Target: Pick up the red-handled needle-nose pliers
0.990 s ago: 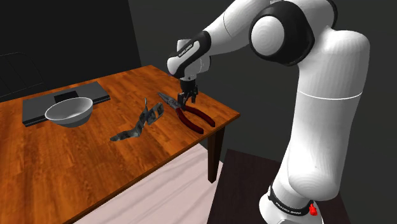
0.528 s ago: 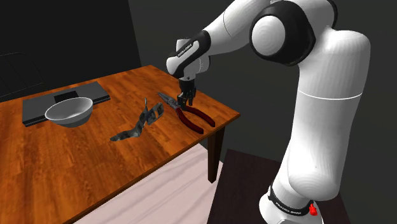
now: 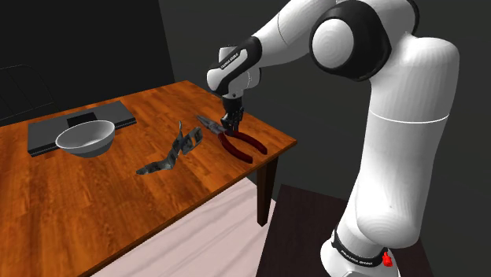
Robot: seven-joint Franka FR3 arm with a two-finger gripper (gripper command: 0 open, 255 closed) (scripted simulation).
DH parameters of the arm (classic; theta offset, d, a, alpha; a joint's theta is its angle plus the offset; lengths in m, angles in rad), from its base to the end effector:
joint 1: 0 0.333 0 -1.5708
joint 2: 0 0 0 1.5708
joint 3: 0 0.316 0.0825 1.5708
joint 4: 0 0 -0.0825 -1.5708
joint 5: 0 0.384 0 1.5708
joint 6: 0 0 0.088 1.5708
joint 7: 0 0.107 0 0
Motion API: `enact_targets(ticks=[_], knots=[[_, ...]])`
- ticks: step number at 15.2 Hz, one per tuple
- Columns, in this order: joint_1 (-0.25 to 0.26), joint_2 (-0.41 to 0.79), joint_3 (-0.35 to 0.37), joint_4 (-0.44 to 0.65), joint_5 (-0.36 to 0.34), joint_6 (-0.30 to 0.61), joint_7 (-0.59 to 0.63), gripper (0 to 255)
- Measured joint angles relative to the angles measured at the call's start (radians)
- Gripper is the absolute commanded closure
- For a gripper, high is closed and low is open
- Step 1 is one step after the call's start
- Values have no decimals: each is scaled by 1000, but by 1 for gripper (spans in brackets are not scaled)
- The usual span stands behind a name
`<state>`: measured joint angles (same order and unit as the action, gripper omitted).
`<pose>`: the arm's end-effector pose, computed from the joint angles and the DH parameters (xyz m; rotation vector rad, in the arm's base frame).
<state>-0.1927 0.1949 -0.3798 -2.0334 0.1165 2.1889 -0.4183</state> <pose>0.4928 -0.3062 0.3550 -3.0926 0.3373 0.0156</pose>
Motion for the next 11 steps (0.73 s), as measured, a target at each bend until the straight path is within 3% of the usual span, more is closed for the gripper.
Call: enact_targets(ticks=[11], knots=[[7,-62,-7,73,-35,-130,27,255]])
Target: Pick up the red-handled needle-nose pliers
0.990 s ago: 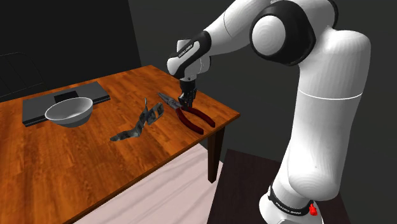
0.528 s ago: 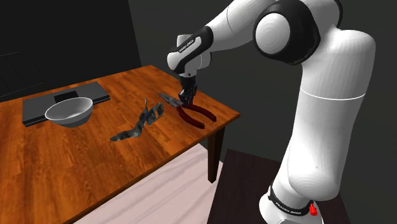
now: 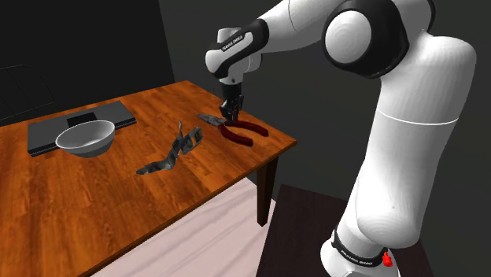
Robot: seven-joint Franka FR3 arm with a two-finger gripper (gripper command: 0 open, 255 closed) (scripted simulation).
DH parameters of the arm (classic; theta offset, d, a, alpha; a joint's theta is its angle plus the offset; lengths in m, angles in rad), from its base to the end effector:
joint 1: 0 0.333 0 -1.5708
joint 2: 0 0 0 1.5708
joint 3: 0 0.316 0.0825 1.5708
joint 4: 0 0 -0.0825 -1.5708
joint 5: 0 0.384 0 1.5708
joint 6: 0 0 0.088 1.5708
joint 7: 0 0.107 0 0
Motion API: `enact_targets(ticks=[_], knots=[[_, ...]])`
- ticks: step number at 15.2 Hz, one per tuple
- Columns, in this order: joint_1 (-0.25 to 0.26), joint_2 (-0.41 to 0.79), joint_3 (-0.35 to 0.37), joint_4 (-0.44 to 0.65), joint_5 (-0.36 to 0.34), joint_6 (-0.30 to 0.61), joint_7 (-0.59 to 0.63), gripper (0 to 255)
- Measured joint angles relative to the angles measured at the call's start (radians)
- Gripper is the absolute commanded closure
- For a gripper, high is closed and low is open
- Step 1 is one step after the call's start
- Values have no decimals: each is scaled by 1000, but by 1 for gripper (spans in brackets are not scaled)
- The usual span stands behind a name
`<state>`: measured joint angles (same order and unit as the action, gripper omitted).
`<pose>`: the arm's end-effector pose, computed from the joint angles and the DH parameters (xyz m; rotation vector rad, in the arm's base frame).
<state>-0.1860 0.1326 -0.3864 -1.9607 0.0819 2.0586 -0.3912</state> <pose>0.4939 -0.3063 0.4107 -3.0924 0.3385 0.0173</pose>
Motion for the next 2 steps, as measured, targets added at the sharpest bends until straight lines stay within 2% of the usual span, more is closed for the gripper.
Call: enact_targets(ticks=[2], knots=[[0,-9,-1,10,-4,-18,3,255]])
